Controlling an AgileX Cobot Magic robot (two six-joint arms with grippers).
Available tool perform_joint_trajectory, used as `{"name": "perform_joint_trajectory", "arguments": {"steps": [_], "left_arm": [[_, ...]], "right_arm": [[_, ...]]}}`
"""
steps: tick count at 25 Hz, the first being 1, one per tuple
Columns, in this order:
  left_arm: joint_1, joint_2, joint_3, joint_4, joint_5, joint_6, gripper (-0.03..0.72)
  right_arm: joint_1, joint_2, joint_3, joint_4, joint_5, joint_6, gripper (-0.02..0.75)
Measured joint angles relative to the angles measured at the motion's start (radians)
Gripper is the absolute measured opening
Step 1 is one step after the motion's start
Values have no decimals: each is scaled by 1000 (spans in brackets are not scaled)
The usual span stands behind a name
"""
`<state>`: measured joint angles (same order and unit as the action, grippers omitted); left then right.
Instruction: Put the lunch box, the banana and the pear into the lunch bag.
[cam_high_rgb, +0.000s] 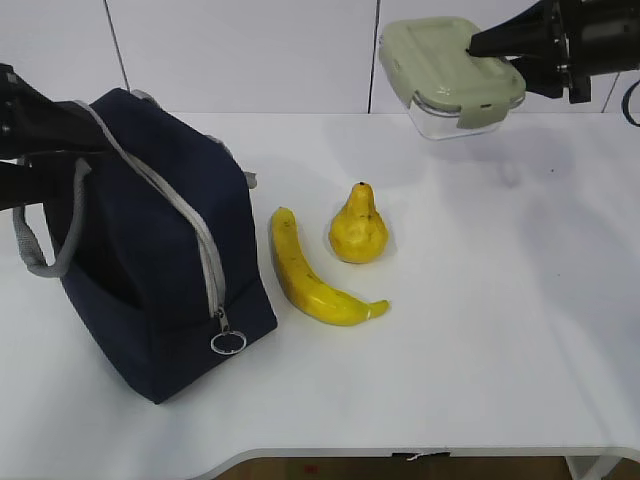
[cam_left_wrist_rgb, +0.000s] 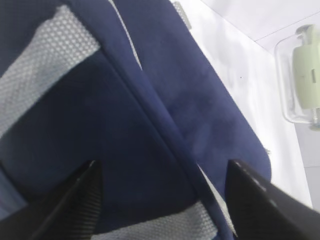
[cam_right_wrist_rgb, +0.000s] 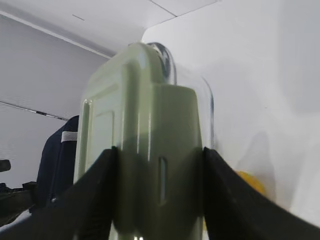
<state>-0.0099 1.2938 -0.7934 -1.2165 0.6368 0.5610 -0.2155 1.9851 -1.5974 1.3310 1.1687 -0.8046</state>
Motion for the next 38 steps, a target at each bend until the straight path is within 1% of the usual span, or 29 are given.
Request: {"name": "perform_joint_trajectory", "arguments": {"steps": [6, 10, 16, 19, 23, 25, 27, 34, 35, 38], "left_arm": [[0, 17, 0, -13, -6, 11, 559], [0, 19, 0, -51, -6, 38, 498], [0, 19, 0, -68, -6, 69, 372], [0, 19, 0, -72, -3, 70, 341], [0, 19, 0, -77, -1, 77, 325], [0, 19, 0, -77, -1, 79, 301], [0, 19, 0, -77, 0, 80, 256], [0, 19, 0, -77, 1, 82, 29], [0, 19, 0, -77, 1, 84, 13], [0, 19, 0, -77, 1, 86, 3]], "right_arm": [[66, 0, -78, -3, 4, 49, 358], [129, 0, -117, -13, 14, 72, 358], [226, 0, -193, -28, 23, 106, 358], [271, 0, -236, -38, 27, 125, 358], [324, 0, -276, -43, 40, 141, 358], [346, 0, -289, -46, 42, 149, 358], [369, 0, -296, -54, 44, 160, 358], [435, 0, -297, -104, 46, 201, 358], [445, 0, -297, -106, 44, 209, 358], [483, 0, -297, -106, 13, 225, 358]]}}
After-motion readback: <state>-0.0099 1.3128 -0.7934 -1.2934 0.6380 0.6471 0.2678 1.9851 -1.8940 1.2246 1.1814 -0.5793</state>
